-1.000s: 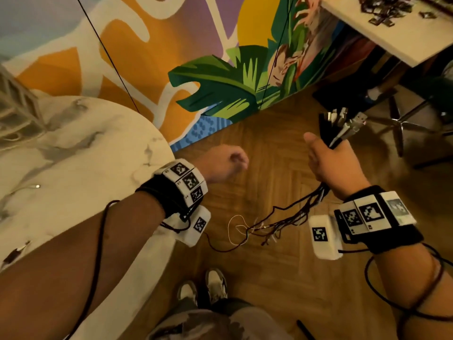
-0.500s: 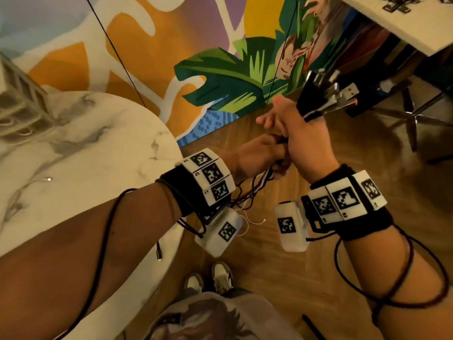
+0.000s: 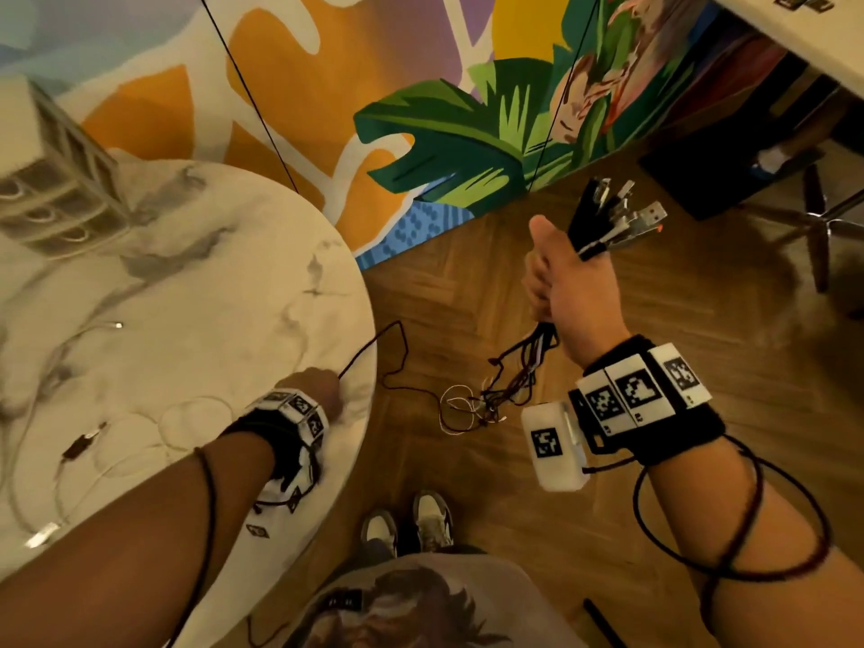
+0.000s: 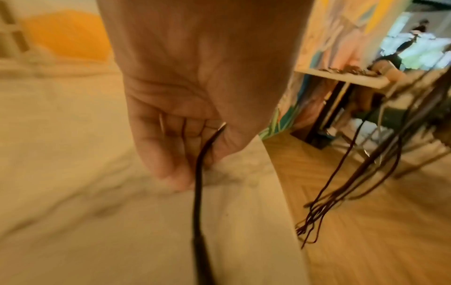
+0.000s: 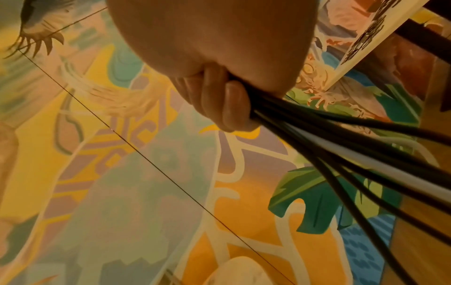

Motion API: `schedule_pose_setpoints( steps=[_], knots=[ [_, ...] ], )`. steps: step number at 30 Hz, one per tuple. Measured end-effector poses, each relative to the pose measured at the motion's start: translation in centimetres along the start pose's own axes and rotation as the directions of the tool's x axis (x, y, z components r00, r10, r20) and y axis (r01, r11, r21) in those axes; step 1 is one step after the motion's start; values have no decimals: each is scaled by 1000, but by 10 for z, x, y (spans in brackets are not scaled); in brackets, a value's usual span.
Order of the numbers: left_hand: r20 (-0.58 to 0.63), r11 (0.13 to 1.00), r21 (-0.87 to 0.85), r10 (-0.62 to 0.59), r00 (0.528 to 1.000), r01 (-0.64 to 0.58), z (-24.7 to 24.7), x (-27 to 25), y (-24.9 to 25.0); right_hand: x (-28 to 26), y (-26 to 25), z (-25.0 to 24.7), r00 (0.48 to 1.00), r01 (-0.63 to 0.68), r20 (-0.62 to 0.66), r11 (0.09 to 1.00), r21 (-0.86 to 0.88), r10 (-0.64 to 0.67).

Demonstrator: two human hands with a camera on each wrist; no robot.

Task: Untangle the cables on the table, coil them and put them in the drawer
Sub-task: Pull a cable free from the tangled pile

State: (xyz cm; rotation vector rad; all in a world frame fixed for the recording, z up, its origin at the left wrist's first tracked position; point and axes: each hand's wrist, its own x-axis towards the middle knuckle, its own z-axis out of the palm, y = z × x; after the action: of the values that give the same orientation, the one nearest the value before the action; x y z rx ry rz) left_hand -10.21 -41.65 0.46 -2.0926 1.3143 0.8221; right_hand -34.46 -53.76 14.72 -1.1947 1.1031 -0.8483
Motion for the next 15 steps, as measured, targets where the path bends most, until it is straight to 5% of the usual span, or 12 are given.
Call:
schedule_pose_setpoints(
  steps=[5, 9, 15],
  knots=[
    [-134, 972, -196, 104, 985, -129, -29, 4, 39, 4, 0, -21, 997, 25, -69, 992, -124, -33],
    [-315, 903, -307, 203, 927, -302, -60, 5, 83, 5, -2, -44, 981, 49, -180, 991, -123, -71],
    [-161, 959, 236, 198, 967, -157, -21, -7, 83, 6, -2, -73, 966, 58, -243, 992, -115, -84]
  ],
)
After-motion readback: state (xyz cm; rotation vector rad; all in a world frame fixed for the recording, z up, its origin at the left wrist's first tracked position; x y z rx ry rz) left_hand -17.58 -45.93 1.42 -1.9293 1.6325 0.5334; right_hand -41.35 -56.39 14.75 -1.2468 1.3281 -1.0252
